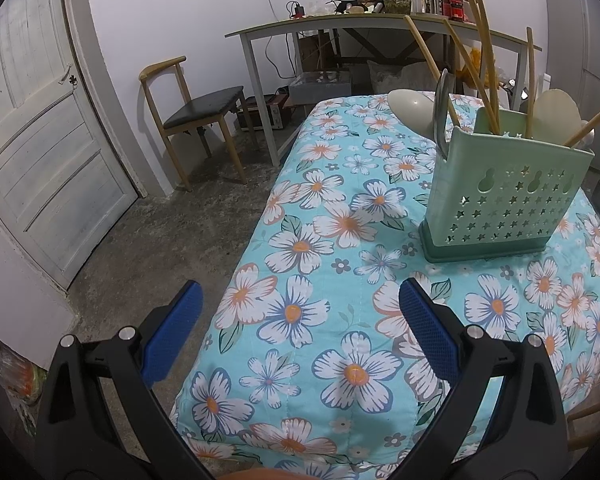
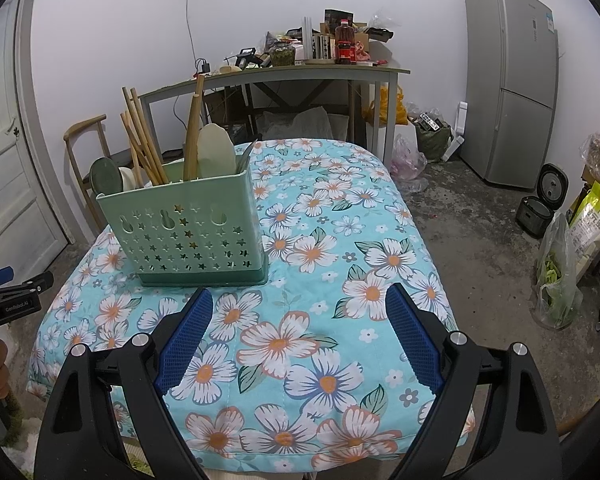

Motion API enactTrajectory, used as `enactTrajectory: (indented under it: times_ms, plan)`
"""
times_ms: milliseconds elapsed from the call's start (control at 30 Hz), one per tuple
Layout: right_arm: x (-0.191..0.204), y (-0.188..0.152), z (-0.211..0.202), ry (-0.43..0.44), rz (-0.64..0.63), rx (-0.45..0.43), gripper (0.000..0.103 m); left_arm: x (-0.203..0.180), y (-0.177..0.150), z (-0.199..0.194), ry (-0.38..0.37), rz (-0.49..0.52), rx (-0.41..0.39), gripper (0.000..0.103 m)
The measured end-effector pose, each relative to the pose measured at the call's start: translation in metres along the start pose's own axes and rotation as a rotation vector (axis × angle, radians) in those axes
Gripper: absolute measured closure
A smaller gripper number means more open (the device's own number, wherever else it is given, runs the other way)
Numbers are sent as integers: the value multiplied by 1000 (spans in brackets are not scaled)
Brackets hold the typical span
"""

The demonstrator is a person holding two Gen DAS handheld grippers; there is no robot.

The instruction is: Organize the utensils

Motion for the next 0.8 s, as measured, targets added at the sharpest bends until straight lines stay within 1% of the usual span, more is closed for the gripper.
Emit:
enactTrajectory:
  times_ms: [800]
  plan:
    - [0, 0, -1, 1, 2, 0, 17, 0, 0, 0, -1, 2, 3, 8]
Point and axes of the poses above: each gripper's, at about its wrist camera, not at the fingertips, and z roughly the way its jaws point, x to its left, y to its top, the point moved 2 cm from there along z, roughly the way its jaws point, and after that the axes turned 5 degrees about x, right-handed, at the moved point
